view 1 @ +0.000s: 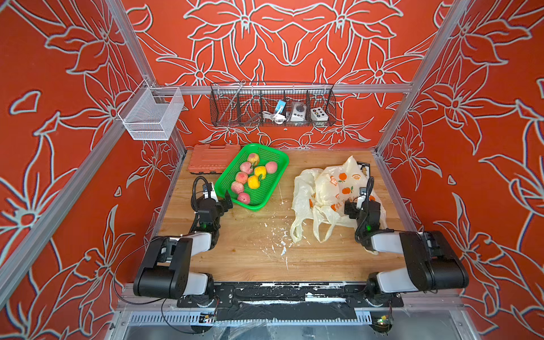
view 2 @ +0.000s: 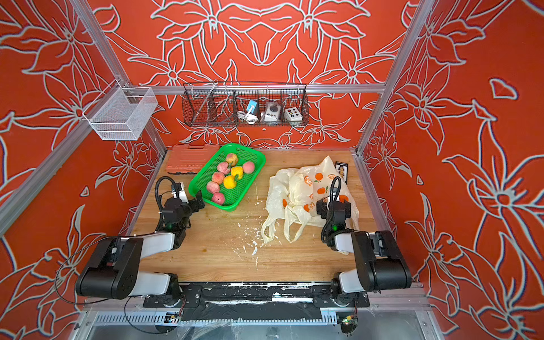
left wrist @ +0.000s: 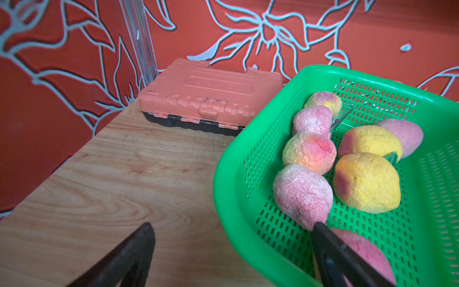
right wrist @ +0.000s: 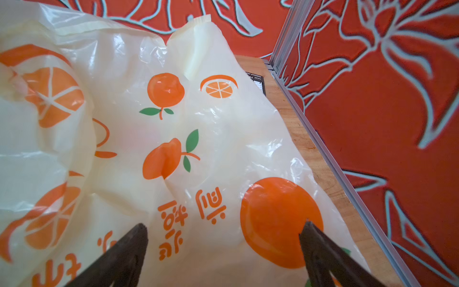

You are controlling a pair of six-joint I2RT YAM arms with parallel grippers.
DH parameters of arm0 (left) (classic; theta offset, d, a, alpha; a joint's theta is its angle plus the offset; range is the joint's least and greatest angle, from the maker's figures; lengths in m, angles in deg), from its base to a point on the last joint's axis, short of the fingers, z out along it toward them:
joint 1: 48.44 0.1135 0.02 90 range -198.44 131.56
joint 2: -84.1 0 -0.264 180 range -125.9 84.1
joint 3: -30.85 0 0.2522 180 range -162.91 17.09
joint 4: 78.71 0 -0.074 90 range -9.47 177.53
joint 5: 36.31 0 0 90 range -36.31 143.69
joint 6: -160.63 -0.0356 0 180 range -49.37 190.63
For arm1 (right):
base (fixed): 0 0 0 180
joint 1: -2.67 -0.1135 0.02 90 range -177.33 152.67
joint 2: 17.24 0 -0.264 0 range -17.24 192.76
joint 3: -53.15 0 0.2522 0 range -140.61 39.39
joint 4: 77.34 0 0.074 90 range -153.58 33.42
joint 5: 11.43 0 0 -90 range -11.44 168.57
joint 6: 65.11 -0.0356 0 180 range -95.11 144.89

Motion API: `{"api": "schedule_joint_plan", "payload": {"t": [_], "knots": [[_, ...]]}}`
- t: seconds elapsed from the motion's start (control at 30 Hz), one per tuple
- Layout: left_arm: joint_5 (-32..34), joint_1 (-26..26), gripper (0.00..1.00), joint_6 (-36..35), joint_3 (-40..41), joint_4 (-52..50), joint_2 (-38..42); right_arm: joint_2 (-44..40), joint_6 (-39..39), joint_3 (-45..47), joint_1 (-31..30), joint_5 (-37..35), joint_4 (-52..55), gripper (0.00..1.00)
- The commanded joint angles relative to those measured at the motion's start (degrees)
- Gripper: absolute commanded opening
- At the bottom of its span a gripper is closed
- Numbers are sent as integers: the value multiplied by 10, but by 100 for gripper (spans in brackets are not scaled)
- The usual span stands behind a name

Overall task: Place the peach into a plastic bag & tie a knot
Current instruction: Pick up the plastic bag.

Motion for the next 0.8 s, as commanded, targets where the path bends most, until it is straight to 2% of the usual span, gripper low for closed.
{"api": "schedule_joint_plan", "payload": {"t": [0.0,0.77], "knots": [[-25,2,98,-25,8,-53,-14,-3,-3,-10,2,-3,-12,97],[-34,6,98,-23,6,-57,-14,-7,3,-7,2,2,-22,97]]}}
